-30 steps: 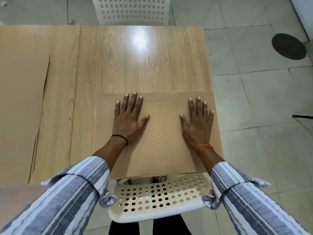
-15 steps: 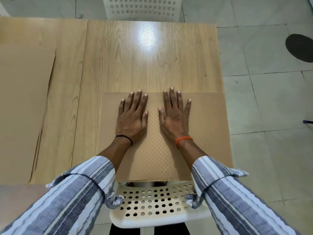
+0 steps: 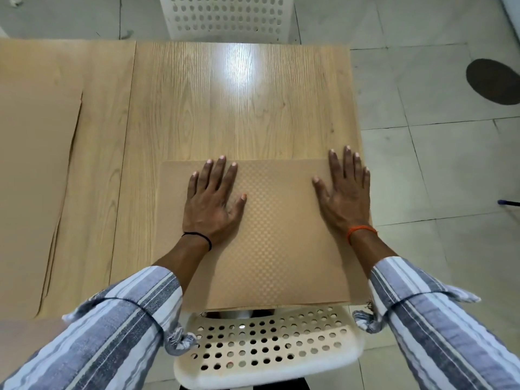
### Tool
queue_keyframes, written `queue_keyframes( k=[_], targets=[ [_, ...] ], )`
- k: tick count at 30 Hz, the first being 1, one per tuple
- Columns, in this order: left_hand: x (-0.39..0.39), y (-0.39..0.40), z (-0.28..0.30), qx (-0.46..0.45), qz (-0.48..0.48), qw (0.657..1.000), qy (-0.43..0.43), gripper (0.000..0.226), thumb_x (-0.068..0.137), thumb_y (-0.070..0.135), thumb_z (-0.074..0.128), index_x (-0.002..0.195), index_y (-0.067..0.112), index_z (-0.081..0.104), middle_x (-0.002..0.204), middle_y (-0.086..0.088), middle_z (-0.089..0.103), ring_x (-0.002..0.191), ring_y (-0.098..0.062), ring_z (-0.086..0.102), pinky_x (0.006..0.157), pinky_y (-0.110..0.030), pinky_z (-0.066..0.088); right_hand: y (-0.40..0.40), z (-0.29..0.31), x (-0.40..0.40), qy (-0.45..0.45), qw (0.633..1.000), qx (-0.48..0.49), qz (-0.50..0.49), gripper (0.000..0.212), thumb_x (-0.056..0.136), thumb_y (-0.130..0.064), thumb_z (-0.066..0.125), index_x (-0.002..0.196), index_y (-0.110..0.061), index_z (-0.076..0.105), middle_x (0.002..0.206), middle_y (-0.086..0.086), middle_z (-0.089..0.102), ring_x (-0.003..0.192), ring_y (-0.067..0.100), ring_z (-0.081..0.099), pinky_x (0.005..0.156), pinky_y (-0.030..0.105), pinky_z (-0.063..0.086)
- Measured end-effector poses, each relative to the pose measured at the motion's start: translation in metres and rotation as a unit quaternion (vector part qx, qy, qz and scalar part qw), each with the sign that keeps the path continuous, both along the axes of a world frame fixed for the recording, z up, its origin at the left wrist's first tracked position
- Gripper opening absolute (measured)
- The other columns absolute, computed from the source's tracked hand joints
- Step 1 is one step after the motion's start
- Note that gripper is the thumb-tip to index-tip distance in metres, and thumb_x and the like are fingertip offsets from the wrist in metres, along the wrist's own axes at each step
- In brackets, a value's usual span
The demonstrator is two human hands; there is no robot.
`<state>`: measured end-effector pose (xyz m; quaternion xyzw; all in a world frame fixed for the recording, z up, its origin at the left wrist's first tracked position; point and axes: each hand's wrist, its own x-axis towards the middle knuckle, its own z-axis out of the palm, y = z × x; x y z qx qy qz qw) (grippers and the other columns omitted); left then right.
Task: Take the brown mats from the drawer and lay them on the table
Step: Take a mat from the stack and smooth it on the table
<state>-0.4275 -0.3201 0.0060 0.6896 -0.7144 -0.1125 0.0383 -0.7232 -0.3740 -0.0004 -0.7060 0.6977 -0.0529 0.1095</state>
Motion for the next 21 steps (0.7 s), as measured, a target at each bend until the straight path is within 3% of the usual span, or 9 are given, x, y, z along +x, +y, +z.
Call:
queue_keyframes(
  k=[6,21],
  targets=[
    [-0.002,0.001,0.002,0.001,0.002,1.000,-0.005,0.071,0.095,0.059,0.026,0.156,0.030,0.005,0.164,0.005,-0.002,0.151,-0.019,-0.002,0.122,-0.043,0.001,0.013,-0.001,-0.006,-0.005,1.000,-0.002,0.002,0.074,0.098,-0.062,0.022,0.159,-0.023,0.007,0.167,0.004,0.001,0.154,0.022,-0.001,0.124,0.048,0.007],
    [-0.002,0.003,0.003,0.004,-0.005,1.000,-0.002,0.071,0.095,0.059,0.025,0.156,0.030,0.003,0.165,0.003,-0.002,0.151,-0.020,-0.004,0.122,-0.046,0.002,0.155,0.005,-0.021,0.015,1.000,-0.003,-0.005,0.071,0.101,-0.048,0.034,0.158,-0.014,0.010,0.167,0.006,0.004,0.154,0.021,-0.001,0.123,0.048,0.014]
  ],
)
